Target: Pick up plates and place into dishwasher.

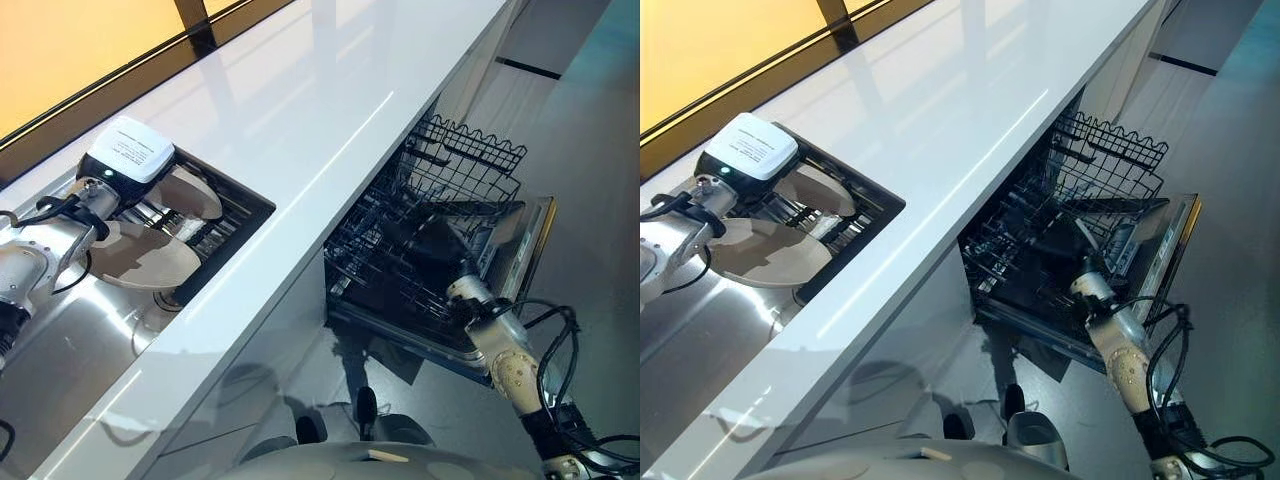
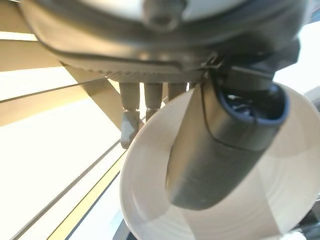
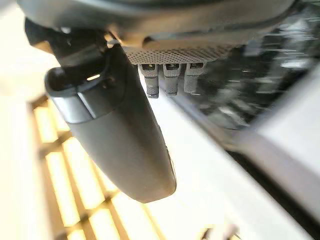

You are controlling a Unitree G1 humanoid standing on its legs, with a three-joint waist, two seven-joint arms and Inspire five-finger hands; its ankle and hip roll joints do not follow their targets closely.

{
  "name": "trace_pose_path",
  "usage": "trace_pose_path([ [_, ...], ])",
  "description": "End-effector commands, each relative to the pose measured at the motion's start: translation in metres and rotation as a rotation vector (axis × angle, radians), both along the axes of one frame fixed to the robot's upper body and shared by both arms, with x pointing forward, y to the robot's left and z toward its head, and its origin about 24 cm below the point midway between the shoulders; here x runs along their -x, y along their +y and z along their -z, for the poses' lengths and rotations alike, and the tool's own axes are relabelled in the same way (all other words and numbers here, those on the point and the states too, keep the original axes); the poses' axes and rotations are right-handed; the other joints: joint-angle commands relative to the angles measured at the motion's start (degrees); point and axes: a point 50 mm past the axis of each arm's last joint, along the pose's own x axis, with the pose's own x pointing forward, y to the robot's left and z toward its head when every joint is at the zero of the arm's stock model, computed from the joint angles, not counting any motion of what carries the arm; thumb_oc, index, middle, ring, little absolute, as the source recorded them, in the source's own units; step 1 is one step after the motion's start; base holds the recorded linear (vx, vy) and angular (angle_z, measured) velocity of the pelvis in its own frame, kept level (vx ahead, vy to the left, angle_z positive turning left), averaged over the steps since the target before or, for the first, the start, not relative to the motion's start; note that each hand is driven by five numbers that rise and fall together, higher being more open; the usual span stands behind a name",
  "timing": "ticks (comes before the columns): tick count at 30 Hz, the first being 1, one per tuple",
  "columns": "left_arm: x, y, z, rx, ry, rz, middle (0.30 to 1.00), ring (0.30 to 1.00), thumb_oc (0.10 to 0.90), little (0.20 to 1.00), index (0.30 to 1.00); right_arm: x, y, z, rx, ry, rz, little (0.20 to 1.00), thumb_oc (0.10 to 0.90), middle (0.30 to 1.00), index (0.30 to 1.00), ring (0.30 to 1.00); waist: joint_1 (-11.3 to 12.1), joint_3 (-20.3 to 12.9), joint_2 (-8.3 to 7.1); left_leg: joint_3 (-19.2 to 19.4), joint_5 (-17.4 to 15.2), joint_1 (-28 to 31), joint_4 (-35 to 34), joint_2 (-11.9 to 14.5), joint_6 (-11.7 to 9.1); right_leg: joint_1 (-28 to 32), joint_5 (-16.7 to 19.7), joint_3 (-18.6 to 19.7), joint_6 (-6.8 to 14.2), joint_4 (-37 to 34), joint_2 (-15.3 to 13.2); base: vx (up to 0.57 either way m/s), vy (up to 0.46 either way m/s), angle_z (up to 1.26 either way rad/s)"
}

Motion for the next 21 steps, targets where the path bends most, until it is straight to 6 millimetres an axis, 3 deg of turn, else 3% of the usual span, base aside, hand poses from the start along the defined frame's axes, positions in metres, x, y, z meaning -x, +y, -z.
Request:
trace_pose_path([
  [1,0.007,0.024,-0.039,-0.087,-0.112,-0.132,0.300,0.300,0.100,0.200,0.300,0.000,-0.008,-0.088,-0.085,-0.463,0.086,0.900,0.800,0.900,0.900,0.900,0.2,-4.6,1.23,-1.9,-3.8,-2.8,0.5,-3.9,1.5,-0.3,-7.4,-1.7,7.7,5.7,-1.3,-0.03,-0.050,0.00],
  [12,0.006,0.023,-0.051,-0.030,-0.193,-0.161,0.300,0.300,0.100,0.200,0.300,0.012,-0.039,-0.136,0.250,-0.738,0.435,0.900,0.800,0.900,0.900,0.900,0.2,-5.9,0.64,-3.2,-3.7,-2.8,0.6,-3.4,1.0,0.7,-8.3,-1.0,6.4,5.3,0.2,-0.02,-0.041,0.01],
  [21,0.006,0.019,-0.047,-0.056,-0.153,-0.161,0.300,0.300,0.100,0.200,0.300,0.015,-0.045,-0.151,0.283,-0.797,0.424,0.900,0.800,0.900,0.900,0.900,0.6,-6.2,0.26,-4.6,-4.1,-3.1,1.9,-3.2,0.7,1.2,-9.3,-1.0,5.4,6.0,0.9,0.00,-0.037,0.03],
])
